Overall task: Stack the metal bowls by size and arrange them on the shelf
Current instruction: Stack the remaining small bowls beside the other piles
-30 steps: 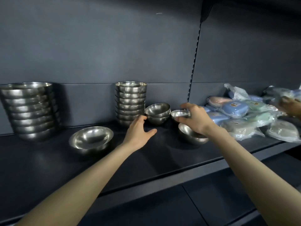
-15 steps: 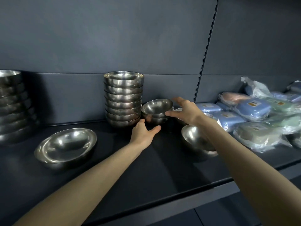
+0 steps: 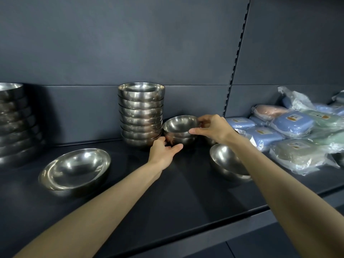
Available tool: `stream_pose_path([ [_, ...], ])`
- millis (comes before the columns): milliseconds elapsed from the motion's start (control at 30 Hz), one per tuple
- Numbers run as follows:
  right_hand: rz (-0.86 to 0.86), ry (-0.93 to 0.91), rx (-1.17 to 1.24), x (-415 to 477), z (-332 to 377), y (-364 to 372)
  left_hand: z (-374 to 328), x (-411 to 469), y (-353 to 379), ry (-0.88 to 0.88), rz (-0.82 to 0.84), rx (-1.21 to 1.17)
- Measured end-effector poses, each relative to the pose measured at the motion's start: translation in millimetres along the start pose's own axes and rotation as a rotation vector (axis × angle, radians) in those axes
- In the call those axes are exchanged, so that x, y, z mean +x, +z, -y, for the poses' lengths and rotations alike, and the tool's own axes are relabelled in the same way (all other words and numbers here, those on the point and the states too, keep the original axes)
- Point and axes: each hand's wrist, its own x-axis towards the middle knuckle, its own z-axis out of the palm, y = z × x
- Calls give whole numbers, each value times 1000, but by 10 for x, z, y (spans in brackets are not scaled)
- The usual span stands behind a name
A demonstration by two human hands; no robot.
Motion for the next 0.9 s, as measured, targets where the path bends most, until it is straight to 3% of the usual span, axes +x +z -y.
stream_pose_path([
  [567,-70,-1,-60,-659,218,18,37,-403,-273,34,41,97],
  [900,-70,-36,50,-1036,408,180,175,-789,-506,91,-72,55],
])
